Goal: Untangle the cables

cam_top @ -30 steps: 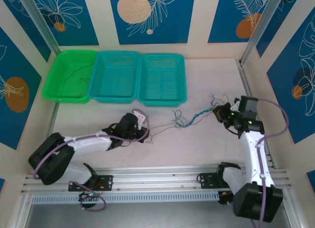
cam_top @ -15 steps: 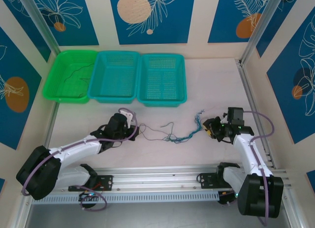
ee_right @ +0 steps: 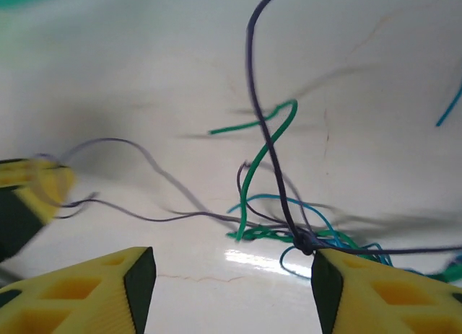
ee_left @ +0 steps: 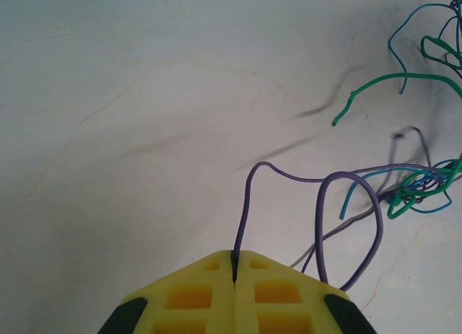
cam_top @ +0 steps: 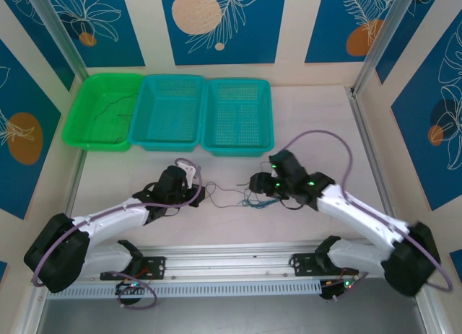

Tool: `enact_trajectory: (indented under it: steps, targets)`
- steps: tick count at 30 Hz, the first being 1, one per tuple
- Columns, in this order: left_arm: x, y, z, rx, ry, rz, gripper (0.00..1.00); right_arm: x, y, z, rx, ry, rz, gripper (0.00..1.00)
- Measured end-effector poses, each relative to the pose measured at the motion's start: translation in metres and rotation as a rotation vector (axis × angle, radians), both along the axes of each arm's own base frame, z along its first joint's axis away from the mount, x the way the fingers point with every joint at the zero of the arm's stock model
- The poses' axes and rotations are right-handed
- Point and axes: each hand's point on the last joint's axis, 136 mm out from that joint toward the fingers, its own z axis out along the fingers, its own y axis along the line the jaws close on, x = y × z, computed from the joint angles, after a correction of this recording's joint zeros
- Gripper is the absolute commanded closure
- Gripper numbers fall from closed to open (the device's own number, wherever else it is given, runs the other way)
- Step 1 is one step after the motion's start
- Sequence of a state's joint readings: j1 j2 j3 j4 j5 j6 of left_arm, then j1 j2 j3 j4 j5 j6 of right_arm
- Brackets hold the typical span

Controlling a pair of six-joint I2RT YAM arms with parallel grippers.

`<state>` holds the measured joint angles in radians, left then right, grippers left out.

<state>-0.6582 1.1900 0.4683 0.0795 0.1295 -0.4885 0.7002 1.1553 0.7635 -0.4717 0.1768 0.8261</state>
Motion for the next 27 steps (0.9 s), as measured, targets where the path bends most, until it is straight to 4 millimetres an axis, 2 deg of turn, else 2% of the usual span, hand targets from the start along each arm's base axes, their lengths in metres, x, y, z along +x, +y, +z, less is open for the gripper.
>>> enact_trajectory:
  steps: [2, 4, 7, 9, 12, 16, 19, 23, 26, 27]
  targets:
    - [-0.001, 0.0, 0.0, 0.0, 0.001, 0.0, 1.0, 0.0, 0.01, -0.022, -0.071, 0.053, 0.024, 0.35]
    - [-0.001, 0.001, 0.002, -0.001, -0.002, 0.0, 1.0, 0.002, 0.018, -0.039, -0.121, 0.09, 0.042, 0.44]
    - [-0.001, 0.001, 0.007, -0.009, -0.013, 0.0, 1.0, 0.009, 0.024, -0.055, -0.182, 0.116, 0.037, 0.75]
    - [-0.001, 0.003, 0.01, -0.008, -0.02, 0.007, 1.0, 0.016, 0.021, -0.059, -0.212, 0.113, 0.005, 0.9]
    - [-0.001, 0.014, 0.012, 0.024, -0.033, 0.046, 1.0, 0.023, 0.013, -0.058, -0.232, 0.097, -0.04, 1.0]
    - [0.003, 0.04, 0.012, 0.075, -0.045, 0.141, 1.0, 0.034, -0.005, -0.049, -0.224, 0.073, -0.105, 1.0]
    - [0.005, 0.07, 0.01, 0.092, -0.045, 0.238, 1.0, 0.043, -0.034, -0.038, -0.2, 0.046, -0.189, 1.0]
    - [0.001, 0.11, 0.009, 0.103, -0.054, 0.372, 1.0, 0.05, -0.108, -0.03, -0.164, 0.025, -0.384, 1.0]
    - [-0.002, 0.123, 0.015, 0.089, -0.072, 0.416, 1.0, 0.044, -0.159, -0.028, -0.132, 0.022, -0.533, 1.0]
    - [-0.003, 0.124, 0.016, 0.084, -0.075, 0.422, 1.0, 0.042, -0.168, -0.028, -0.115, 0.026, -0.559, 1.0]
